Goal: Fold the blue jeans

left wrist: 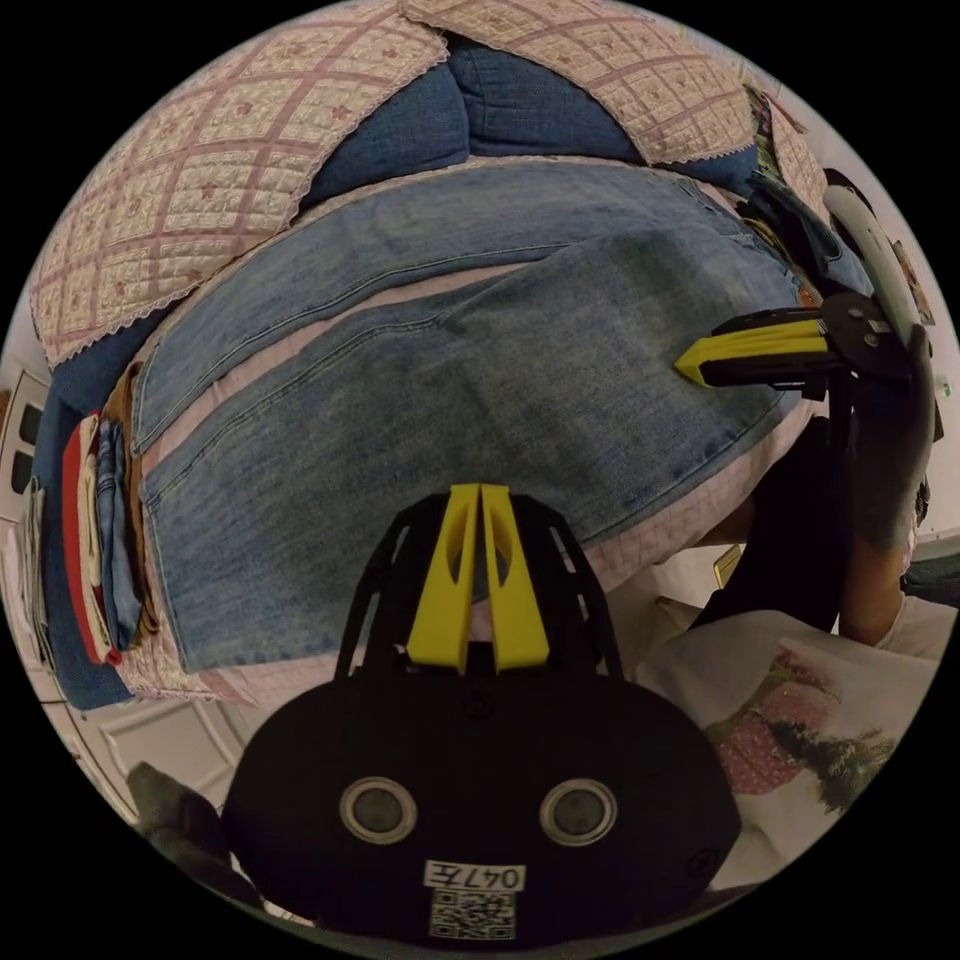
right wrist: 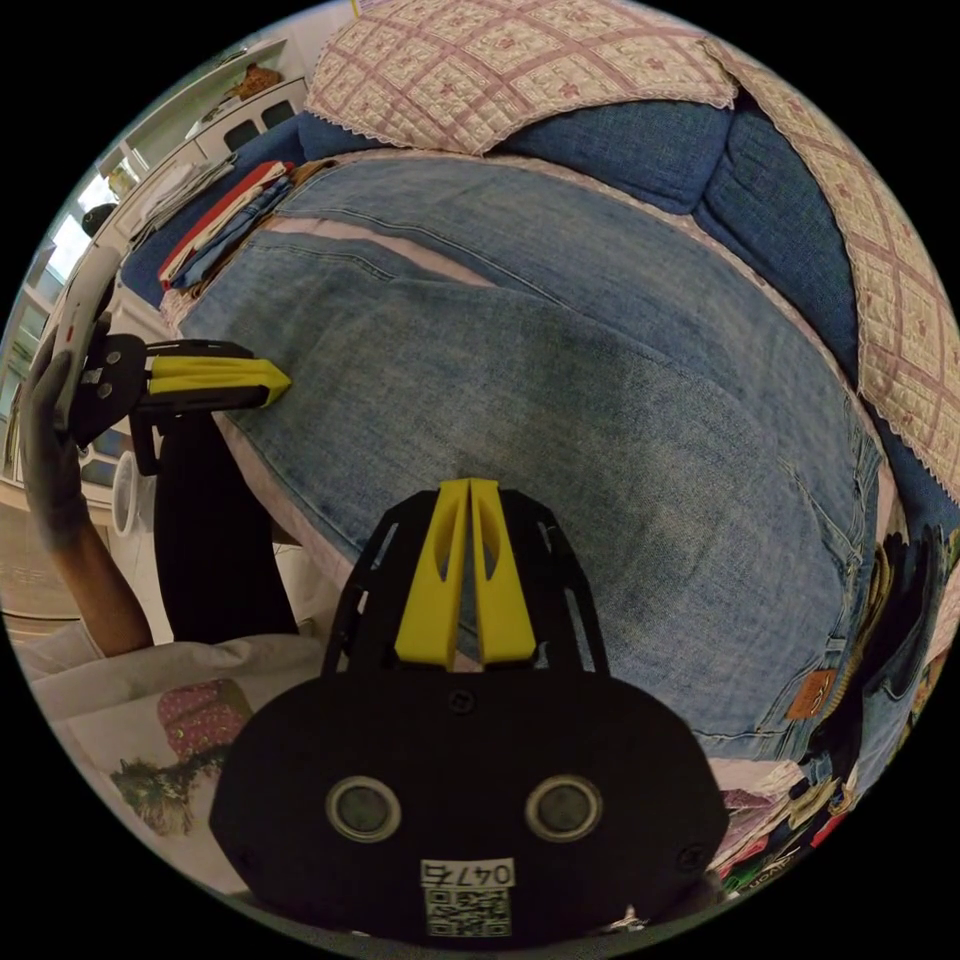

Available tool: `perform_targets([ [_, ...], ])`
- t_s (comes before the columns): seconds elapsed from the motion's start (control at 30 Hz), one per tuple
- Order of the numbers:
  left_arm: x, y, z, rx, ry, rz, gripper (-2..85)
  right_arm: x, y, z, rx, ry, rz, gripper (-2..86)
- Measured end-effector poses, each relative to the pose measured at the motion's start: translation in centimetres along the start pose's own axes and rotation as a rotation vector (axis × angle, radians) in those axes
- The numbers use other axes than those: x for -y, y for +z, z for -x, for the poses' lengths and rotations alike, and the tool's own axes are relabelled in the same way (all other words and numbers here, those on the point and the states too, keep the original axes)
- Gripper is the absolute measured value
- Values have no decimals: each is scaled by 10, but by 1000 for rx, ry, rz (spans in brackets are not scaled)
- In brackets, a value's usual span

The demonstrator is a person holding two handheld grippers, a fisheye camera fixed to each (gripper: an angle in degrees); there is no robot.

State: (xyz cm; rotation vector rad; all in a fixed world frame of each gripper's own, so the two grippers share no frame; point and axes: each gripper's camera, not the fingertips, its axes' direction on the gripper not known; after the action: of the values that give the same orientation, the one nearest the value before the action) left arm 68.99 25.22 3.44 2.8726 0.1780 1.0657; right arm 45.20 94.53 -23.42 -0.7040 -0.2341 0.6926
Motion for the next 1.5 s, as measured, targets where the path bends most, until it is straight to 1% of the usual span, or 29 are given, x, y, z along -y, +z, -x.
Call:
perform_targets([
  [0.3, -12, -3, 1, -14, -4, -9, -10, 0, 7, -4, -3, -3, 7, -6],
  [0.57, -13, -6, -8, 12, 48, 6, -10, -1, 16, -10, 2, -3, 10, -5],
  [0.73, -16, -8, -21, 67, 116, -4, -10, -2, 21, -14, 6, 2, 8, -5],
  [0.93, -17, -10, -24, 51, 90, -16, -10, -2, 29, -18, 10, 7, 13, -5],
  [1.5, 4, -11, -47, 86, 91, 19, -10, 2, 53, -23, 9, 5, 22, -5],
])
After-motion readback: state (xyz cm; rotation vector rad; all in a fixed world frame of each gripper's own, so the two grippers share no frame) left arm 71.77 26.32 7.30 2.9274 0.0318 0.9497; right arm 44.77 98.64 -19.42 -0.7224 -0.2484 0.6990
